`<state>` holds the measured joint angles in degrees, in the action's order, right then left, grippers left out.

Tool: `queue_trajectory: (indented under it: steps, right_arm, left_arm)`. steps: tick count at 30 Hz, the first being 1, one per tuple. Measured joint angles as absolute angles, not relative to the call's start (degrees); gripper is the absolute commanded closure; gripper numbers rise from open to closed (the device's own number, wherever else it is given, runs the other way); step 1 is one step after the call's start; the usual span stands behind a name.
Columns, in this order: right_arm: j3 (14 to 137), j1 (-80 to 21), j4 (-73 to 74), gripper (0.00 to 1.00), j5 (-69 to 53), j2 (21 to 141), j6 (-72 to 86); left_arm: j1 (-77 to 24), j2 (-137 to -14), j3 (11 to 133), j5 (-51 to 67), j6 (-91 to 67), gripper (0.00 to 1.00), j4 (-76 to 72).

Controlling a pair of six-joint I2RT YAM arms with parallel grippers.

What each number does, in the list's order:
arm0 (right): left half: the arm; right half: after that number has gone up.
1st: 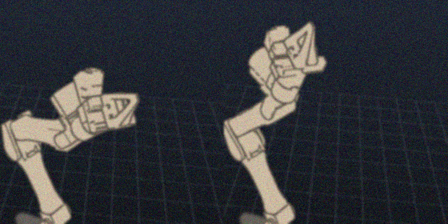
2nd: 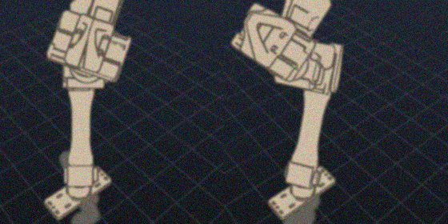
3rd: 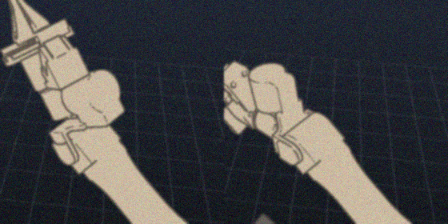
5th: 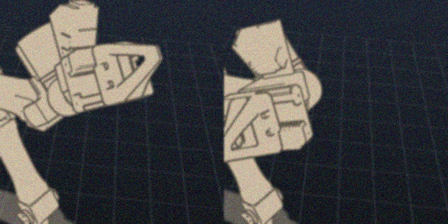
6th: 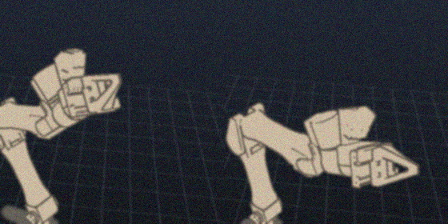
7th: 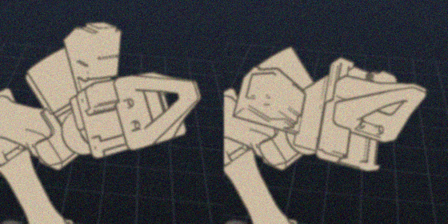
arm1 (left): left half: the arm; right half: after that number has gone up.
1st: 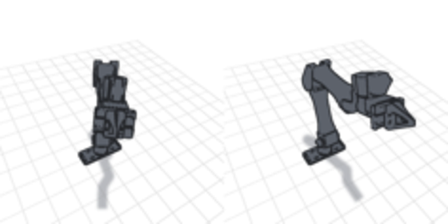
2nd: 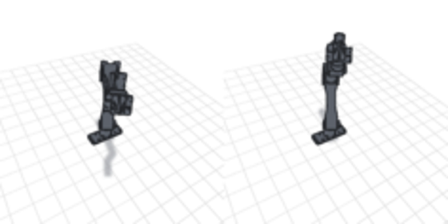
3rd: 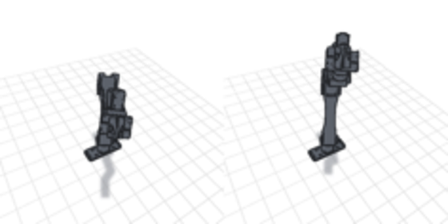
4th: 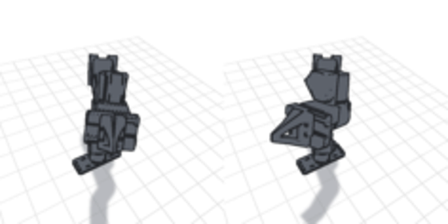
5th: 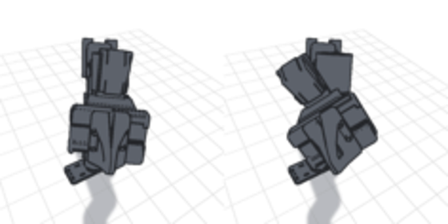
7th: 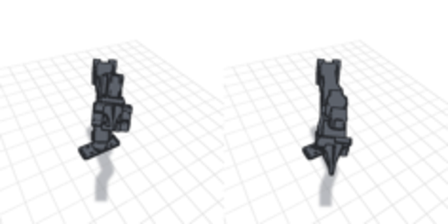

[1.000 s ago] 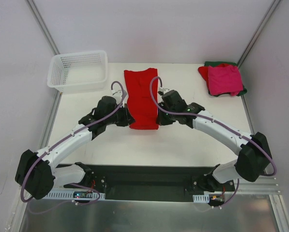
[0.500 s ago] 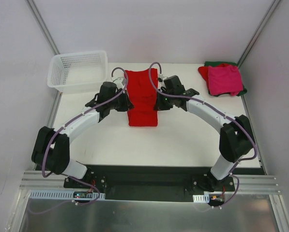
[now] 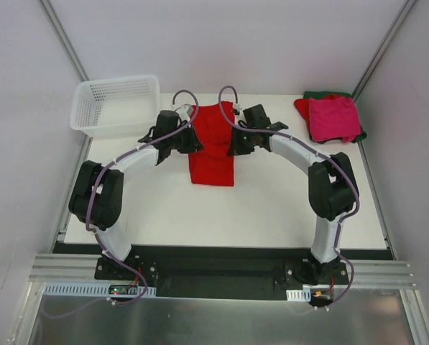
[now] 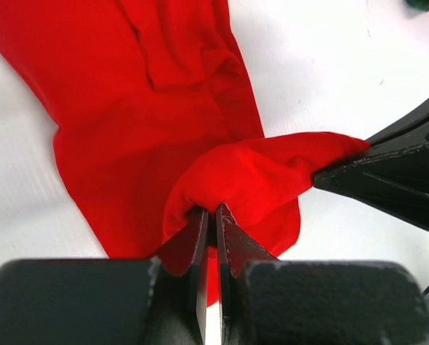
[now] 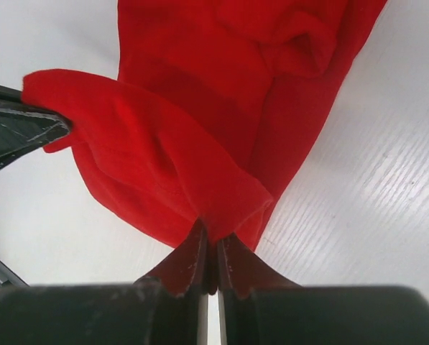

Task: Fold and stack the t-shirts
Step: Fold the folded rectangular tshirt in 1/3 of the way

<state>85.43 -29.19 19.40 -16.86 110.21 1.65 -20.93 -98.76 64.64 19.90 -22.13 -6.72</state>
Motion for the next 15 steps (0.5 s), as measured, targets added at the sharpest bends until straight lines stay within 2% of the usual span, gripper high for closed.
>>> queue_trajectory:
  steps: [13,15]
  right_arm:
    - [90.06,-25.98,17.56,0.99,-20.6,114.41,1.41]
    - [90.76,-25.71,17.3,0.94,-21.19,115.79,1.41]
  left_arm:
    - [-17.04,-100.49,66.19,22.26,-21.1,1.0,-8.08]
    - [-16.86,-101.45,66.19,22.31,-20.86,1.0,-8.32]
